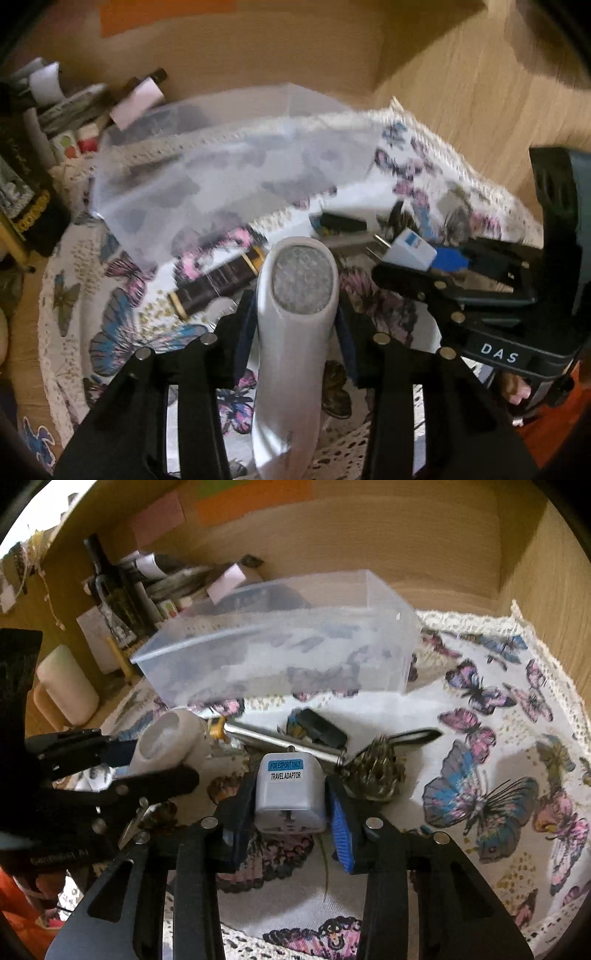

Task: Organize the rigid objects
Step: 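Grasp the white travel adaptor with the right gripper while the left gripper grasps the white handheld device, then carry the adaptor with the right gripper while the left gripper carries the device into the clear box, then open both grippers to drop the adaptor and device inside the clear box, then withdraw both grippers from the box toward the remaining items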

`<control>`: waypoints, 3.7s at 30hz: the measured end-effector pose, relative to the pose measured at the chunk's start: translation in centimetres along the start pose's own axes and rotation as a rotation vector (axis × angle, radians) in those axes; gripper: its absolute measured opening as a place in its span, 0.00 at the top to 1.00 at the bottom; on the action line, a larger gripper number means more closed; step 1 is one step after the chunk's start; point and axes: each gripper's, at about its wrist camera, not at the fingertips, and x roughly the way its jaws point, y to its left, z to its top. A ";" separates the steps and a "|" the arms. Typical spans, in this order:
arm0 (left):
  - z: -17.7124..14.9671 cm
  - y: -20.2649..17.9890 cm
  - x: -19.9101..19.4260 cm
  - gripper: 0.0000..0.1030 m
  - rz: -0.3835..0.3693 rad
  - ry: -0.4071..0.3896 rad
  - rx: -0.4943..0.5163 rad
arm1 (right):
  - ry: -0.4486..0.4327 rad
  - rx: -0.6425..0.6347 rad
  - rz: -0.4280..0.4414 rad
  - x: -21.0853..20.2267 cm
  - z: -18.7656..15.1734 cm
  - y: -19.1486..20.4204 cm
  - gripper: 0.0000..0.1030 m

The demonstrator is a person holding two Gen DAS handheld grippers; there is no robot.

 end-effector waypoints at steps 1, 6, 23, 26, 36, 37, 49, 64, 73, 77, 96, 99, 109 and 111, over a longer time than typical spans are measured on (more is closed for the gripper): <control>0.2 0.1 -0.5 0.60 0.002 -0.018 -0.006 | -0.018 -0.004 0.000 -0.5 0.2 0.1 0.67; 1.4 0.6 -3.0 0.60 0.013 -0.112 -0.030 | -0.110 -0.034 -0.013 -2.6 1.9 0.8 0.67; 6.7 1.7 -8.9 0.61 0.012 -0.327 -0.046 | -0.323 -0.070 -0.064 -6.4 8.2 0.4 0.67; 7.8 2.0 -9.7 0.61 0.018 -0.354 -0.047 | -0.334 -0.078 -0.071 -6.3 9.3 0.2 0.67; 11.2 4.1 -8.9 0.61 0.051 -0.398 -0.077 | -0.319 -0.106 -0.075 -3.9 12.2 0.0 0.67; 11.3 4.4 -8.3 0.61 0.059 -0.390 -0.080 | -0.309 -0.109 -0.077 -3.3 12.4 0.0 0.67; 10.6 8.6 -0.3 0.62 0.084 -0.227 -0.136 | -0.096 -0.116 -0.087 5.0 12.8 -1.4 0.67; 8.6 9.0 3.3 0.62 0.095 -0.074 -0.126 | 0.000 -0.132 -0.082 8.9 12.4 -1.2 0.66; 8.9 9.3 2.1 0.62 0.082 -0.062 -0.162 | -0.054 -0.174 -0.089 6.3 12.4 0.1 0.60; 8.8 8.9 0.7 0.57 0.089 -0.093 -0.162 | -0.115 -0.185 -0.090 3.9 12.4 0.7 0.54; 5.9 2.4 -8.6 0.06 0.195 -0.353 -0.022 | -0.302 -0.177 -0.129 -5.8 8.5 1.3 0.36; 4.7 2.0 -8.1 0.06 0.186 -0.317 -0.030 | -0.291 -0.170 -0.140 -6.4 7.3 0.8 0.35; 0.4 3.0 -3.8 0.06 0.180 -0.143 -0.099 | -0.167 -0.081 -0.180 -5.0 2.7 -2.3 0.35; -0.3 3.3 -3.1 0.06 0.178 -0.113 -0.113 | -0.139 -0.062 -0.191 -4.6 1.8 -2.9 0.35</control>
